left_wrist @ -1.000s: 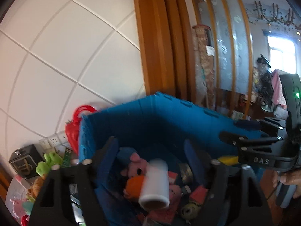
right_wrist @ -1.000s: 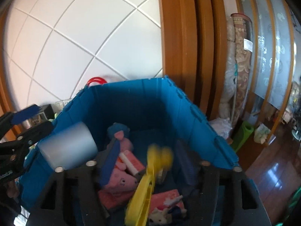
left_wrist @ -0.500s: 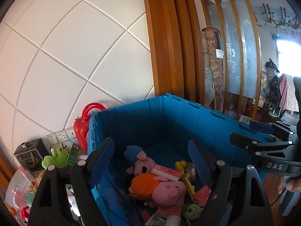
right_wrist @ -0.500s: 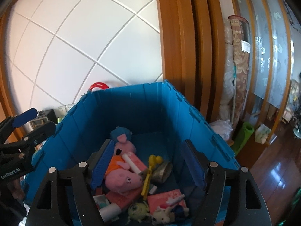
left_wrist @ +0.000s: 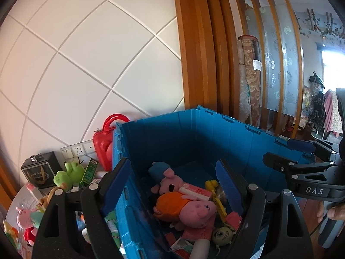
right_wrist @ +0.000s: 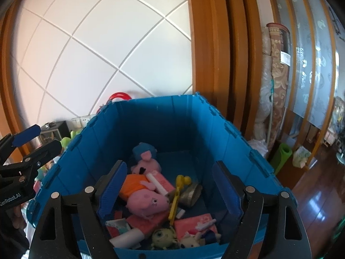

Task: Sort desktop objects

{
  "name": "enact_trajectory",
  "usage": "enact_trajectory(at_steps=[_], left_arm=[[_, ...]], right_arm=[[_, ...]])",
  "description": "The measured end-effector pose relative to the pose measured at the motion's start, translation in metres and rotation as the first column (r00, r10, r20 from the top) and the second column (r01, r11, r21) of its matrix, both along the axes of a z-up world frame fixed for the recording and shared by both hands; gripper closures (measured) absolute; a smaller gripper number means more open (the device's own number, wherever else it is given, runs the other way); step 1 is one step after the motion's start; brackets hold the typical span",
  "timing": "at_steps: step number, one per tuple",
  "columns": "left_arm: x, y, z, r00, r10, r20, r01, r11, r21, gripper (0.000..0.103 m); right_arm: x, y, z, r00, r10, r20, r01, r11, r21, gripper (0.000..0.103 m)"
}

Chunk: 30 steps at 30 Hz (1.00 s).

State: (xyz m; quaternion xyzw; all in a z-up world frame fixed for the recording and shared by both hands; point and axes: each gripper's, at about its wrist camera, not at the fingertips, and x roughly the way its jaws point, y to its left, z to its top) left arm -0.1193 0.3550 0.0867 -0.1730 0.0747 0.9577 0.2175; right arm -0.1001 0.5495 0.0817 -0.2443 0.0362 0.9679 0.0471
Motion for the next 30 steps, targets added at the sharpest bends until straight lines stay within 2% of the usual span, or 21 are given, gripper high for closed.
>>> enact_trajectory(at_steps=[8,11,18,26,28,30], left_arm=[[0.020,-0.042,0.002,0.998,0.043,-0.036,-0.041,0.999,0.034,0.022],[0.035,-0.063,0.004,0.997,0.043,-0.059,-0.041,0.998,0.041,0.022],[0.086,-0.132,0.008,0.993,0.075,-0.095,-0.068,0.995,0.077,0.022],[0.142,-0.218,-0.016,0.998,0.059,-0.022,-0.058,0.997,0.044,0.022],[0.152,-0.238,-0.023,0.998,0.064,0.029,-0.065,0.997,0.032,0.022],[0.164,-0.254,-0.026,0.996,0.075,0.038,-0.076,0.997,0.028,0.022]], right_arm=[[0.020,-0.042,0.003,0.998,0.054,-0.016,-0.054,0.999,0.003,0.019],[0.039,-0.065,0.008,0.997,0.064,-0.046,-0.064,0.998,0.006,0.013],[0.097,-0.144,0.013,0.994,0.059,-0.095,-0.060,0.998,-0.009,0.009],[0.168,-0.245,-0.008,0.995,0.031,-0.096,-0.034,0.999,-0.021,0.008],[0.183,-0.267,-0.015,0.997,0.038,-0.072,-0.040,0.999,-0.026,0.007],[0.196,-0.286,-0.019,0.998,0.042,-0.045,-0.043,0.999,-0.019,0.007]])
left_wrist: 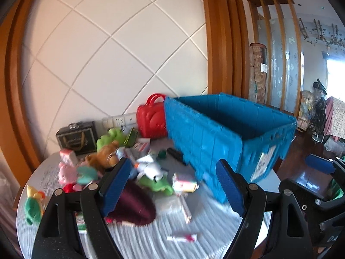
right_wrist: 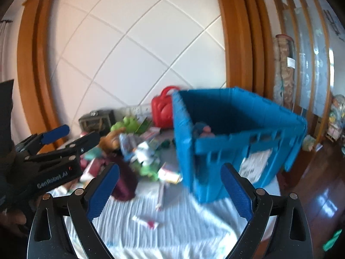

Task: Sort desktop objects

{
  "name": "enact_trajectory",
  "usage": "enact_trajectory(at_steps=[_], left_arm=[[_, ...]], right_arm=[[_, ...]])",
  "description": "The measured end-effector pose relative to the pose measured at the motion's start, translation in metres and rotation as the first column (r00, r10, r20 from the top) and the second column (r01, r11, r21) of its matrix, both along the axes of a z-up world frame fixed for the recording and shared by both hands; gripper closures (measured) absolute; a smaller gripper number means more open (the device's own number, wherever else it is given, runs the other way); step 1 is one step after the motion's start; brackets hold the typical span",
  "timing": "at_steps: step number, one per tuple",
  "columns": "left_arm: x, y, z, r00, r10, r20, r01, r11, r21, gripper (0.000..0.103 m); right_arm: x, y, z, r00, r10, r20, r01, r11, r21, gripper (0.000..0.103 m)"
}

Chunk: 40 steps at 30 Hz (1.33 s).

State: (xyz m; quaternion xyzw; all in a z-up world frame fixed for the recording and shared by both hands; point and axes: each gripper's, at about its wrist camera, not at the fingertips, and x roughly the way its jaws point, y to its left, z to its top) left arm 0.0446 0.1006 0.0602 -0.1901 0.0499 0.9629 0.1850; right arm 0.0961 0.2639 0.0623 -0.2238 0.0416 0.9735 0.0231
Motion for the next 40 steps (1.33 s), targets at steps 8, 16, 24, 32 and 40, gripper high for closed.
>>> enact_trajectory(at_steps=[8,16,24,32,40], left_arm=[[0.033,-0.041,-0.007,0.999,0.049,0.010,-0.049,0.999,-0.012,0.022],[0.050,-0.034,-0.003,1.000,0.026,0.017,-0.025,1.000,-0.012,0.022],[0.060,-0.017,0.009,1.000,-0.011,-0.030,0.010,0.999,-0.031,0.022],[0.067,-0.009,0.015,0.995,-0.014,-0.096,0.011,0.999,-0.033,0.022],[0.063,-0.009,0.014,0.992,0.034,-0.122,-0.042,0.997,-0.065,0.022]], right_arm=[[0.031,-0.041,-0.008,0.999,0.032,0.011,-0.032,0.999,0.005,0.005],[0.052,-0.045,-0.006,1.000,-0.022,-0.002,0.022,0.999,0.032,0.005],[0.065,-0.026,0.002,0.997,-0.062,-0.037,0.062,0.998,0.003,0.003],[0.064,-0.019,0.006,0.996,-0.068,-0.052,0.069,0.998,0.012,0.003],[0.056,-0.013,0.005,0.997,-0.069,-0.044,0.069,0.998,0.003,0.003]])
